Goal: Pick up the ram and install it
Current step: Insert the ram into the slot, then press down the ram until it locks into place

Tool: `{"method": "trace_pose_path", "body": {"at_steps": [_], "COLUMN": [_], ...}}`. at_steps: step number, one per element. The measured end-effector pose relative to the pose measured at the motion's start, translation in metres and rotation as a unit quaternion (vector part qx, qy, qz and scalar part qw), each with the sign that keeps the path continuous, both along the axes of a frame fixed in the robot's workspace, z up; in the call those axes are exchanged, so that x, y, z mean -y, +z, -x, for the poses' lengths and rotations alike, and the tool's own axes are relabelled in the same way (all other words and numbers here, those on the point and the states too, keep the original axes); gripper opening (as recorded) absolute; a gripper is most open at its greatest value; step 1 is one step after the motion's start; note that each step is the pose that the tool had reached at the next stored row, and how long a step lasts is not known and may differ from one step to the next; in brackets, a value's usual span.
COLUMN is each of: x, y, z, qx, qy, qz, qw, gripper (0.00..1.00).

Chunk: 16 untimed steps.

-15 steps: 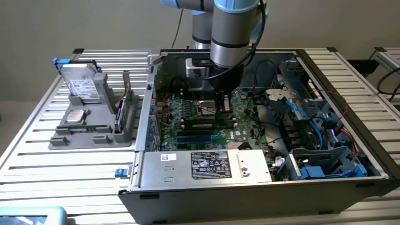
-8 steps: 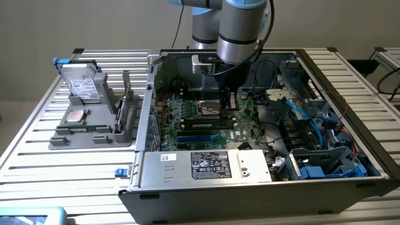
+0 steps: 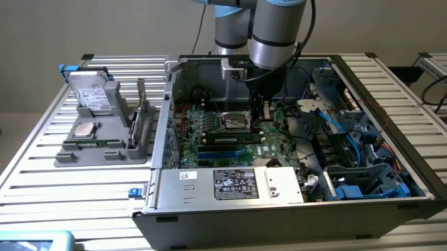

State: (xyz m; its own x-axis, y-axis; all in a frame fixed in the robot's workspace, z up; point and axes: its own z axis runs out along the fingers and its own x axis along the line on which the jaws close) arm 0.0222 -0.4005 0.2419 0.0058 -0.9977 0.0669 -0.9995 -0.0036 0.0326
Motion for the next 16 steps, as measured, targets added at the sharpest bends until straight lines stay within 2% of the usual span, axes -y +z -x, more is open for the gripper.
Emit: {"method": "trace_pose_path", "body": {"at_steps": [11, 13, 14, 16], "x": [0.0000, 0.0000, 0.0000, 0.0000], "y": [0.0001, 0.0001, 0.0001, 0.0001], "z": [0.0000, 0.0000, 0.0000, 0.0000], "qx": [0.0000, 0.0000, 0.0000, 0.0000], "qy": [0.000, 0.000, 0.000, 0.000], "qz": [0.0001, 0.0001, 0.0001, 0.0001], "qw": [1.0000, 1.0000, 1.0000, 1.0000], "gripper": [0.22, 0.20, 0.13, 0.11]}}
